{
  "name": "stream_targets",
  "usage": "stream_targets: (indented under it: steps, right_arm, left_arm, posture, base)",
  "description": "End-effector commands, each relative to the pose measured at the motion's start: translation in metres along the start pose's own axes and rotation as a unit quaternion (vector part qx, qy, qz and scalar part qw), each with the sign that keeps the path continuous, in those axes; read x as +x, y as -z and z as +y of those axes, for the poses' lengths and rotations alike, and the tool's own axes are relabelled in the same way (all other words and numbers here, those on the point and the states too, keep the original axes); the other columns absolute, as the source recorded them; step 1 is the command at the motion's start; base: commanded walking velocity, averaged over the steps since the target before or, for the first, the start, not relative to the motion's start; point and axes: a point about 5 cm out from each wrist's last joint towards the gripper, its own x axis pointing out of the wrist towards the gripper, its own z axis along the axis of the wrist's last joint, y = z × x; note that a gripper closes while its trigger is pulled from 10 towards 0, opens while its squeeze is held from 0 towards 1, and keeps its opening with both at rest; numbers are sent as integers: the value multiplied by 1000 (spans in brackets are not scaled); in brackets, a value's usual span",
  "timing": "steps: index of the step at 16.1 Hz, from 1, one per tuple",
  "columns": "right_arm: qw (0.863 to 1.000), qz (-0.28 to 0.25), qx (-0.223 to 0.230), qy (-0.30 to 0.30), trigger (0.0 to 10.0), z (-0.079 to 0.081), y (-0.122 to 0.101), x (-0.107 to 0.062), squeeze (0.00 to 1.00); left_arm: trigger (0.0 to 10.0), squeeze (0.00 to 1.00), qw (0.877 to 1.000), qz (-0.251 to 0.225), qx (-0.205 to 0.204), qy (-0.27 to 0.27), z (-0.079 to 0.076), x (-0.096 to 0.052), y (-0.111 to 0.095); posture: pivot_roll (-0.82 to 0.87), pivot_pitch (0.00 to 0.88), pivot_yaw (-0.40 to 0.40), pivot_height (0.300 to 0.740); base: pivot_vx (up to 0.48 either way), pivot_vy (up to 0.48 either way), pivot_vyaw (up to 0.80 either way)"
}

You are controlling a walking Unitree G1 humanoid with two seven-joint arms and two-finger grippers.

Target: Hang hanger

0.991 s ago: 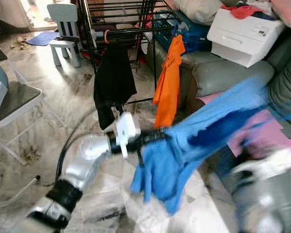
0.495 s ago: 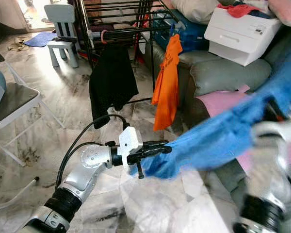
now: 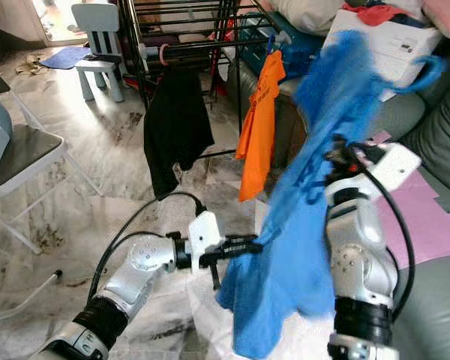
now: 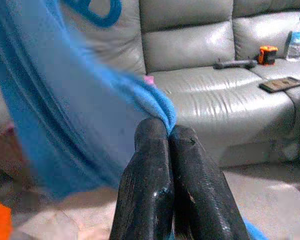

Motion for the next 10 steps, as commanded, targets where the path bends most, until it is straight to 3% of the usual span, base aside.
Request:
stream_targets:
  steps: [1,2,3,4,6,8,10]
  right_arm:
    - [1000,-17,-8,22,10000,0,-10,7,0]
    - [1000,4,2,4,10000,6,-3,8,0]
    - [1000,-11,10,-14,10000,13,-5,7,0]
    - [999,-45,7,28,10000,6,-15,10,0]
    - [988,-87,69,105,10000,-18,-31,15,0]
    - [984,-112,65,118,10000,-29,-43,17,0]
    - [986,-119,47,108,10000,-28,-48,19,0]
  left_arm:
    - [10000,0,1000,4,6,4,-1,2,0]
    - [10000,0,1000,3,7,4,-1,3,0]
    - [10000,0,1000,3,7,4,-1,3,0]
    - [10000,0,1000,4,9,3,0,3,0]
    - [10000,0,1000,5,6,-1,0,2,2]
    - [10000,0,1000,6,5,0,-1,2,2]
    - [10000,0,1000,7,7,0,0,2,3]
  posture:
    - [31,0,-56,740]
    - [33,0,-59,740]
    - [37,0,-59,740]
    - [37,0,-61,740]
    - [36,0,-59,740]
    - [35,0,-59,740]
    - [32,0,-60,740]
  base:
    - [0,0,0]
    - [0,0,0]
    - [0,0,0]
    - [0,0,0]
    - [0,0,0]
    - [0,0,0]
    - [0,0,0]
